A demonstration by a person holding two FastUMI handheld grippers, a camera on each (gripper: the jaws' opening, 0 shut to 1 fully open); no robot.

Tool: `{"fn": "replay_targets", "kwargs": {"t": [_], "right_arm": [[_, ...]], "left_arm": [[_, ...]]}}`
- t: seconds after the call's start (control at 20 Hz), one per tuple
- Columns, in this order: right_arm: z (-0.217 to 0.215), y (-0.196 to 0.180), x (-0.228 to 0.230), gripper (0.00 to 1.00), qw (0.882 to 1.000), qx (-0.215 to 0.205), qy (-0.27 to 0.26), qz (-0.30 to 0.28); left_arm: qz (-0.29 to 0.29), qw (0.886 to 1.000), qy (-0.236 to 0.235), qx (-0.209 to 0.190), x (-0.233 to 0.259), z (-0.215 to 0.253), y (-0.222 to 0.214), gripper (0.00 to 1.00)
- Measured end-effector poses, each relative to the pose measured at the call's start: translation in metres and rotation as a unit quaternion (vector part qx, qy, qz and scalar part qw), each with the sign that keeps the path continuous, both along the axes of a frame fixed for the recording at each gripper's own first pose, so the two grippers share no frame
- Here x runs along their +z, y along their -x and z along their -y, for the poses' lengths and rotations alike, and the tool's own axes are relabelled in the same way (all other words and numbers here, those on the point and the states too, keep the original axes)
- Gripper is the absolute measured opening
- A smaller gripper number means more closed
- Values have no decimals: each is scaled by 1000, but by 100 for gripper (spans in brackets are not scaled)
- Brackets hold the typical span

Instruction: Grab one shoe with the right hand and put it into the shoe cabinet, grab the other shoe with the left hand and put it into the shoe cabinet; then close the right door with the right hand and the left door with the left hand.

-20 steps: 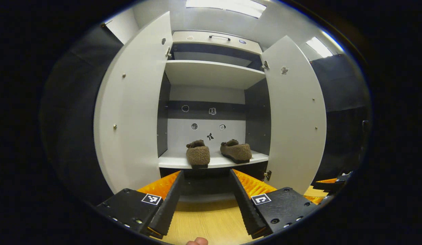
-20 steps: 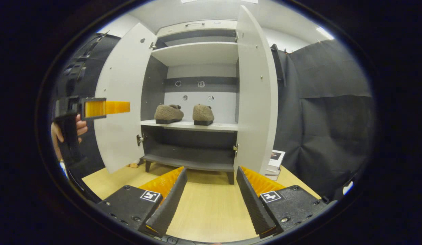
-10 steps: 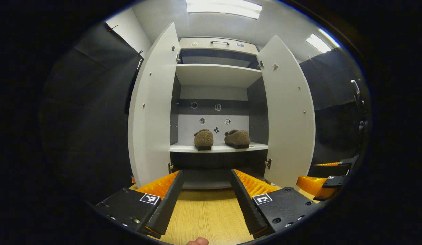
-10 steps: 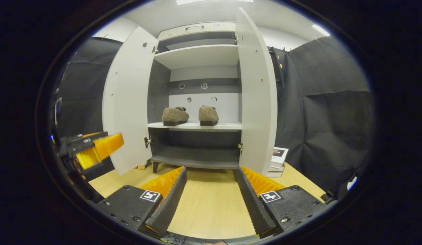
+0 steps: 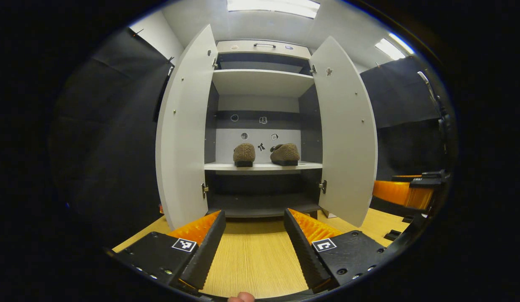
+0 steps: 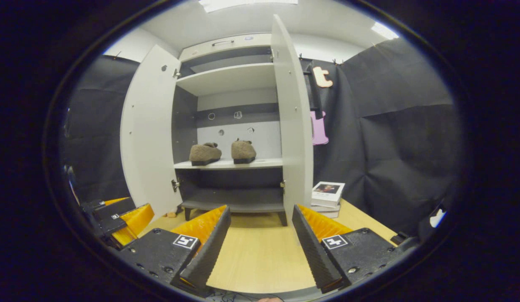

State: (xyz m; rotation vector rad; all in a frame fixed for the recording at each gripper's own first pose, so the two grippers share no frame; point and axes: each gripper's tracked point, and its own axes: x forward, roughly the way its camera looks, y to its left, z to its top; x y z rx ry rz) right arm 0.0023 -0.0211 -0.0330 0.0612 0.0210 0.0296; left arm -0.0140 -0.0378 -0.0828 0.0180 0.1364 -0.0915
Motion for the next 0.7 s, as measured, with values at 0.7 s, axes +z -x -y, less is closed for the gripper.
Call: {"fn": "replay_targets", "kwargs": {"t": [0.7], "right_arm": [[142,-50,168,99,990,-91,22,104]], "left_arm": [[0,1000,-3,-14,4,10,2,84]]}}
